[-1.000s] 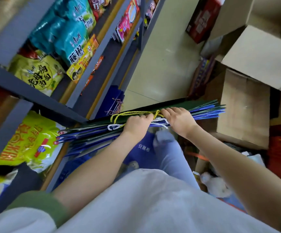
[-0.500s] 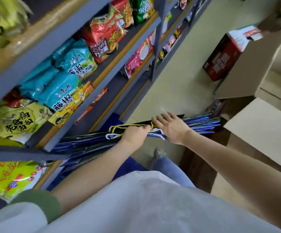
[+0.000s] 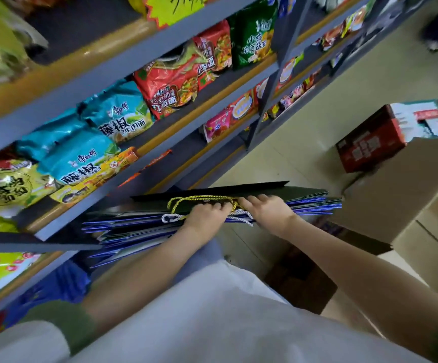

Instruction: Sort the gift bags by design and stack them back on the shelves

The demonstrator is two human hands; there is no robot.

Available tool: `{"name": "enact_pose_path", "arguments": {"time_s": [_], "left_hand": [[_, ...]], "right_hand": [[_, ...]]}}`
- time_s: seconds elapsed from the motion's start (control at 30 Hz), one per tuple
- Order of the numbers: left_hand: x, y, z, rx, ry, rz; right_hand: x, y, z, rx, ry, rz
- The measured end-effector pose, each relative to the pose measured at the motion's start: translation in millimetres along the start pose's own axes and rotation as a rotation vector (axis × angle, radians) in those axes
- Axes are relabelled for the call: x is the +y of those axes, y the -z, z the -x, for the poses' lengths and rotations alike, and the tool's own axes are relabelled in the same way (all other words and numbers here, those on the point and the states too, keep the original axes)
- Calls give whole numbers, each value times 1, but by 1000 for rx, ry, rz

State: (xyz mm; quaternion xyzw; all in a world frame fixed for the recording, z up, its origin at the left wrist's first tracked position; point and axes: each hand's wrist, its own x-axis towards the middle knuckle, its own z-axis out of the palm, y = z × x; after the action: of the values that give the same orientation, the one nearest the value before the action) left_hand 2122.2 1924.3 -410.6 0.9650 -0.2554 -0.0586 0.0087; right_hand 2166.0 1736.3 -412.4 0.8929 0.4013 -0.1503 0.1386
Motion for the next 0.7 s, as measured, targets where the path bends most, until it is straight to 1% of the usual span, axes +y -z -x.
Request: {"name": "enact_pose_path", "arguments": {"time_s": [0.07, 0.13, 0.2, 0.27, 0.37, 0.47, 0.57, 0.63, 0.7], "left_hand": [[-3, -6, -15, -34, -2, -18], [-5, -2, -28, -100, 52, -82], [-7, 10, -37, -122, 98, -92], [-6, 8, -48, -217, 109, -95], [-1, 16, -59, -226, 130, -141], [11, 19, -79, -275, 182, -82], [25, 18, -102, -274, 198, -2], [41, 17, -114, -176, 234, 29], [54, 7, -126, -135, 267, 73]], "right_hand": [[15, -1, -8, 25, 8, -23], [27, -1, -15, 35, 16, -33], [39, -1, -22, 59, 41, -61], [50, 0, -26, 85, 70, -77], [67, 5, -24, 144, 107, -75], [92, 3, -21, 218, 149, -90], [121, -2, -21, 265, 209, -115], [139, -11, -17, 284, 253, -123], [152, -27, -14, 308, 283, -114]]}}
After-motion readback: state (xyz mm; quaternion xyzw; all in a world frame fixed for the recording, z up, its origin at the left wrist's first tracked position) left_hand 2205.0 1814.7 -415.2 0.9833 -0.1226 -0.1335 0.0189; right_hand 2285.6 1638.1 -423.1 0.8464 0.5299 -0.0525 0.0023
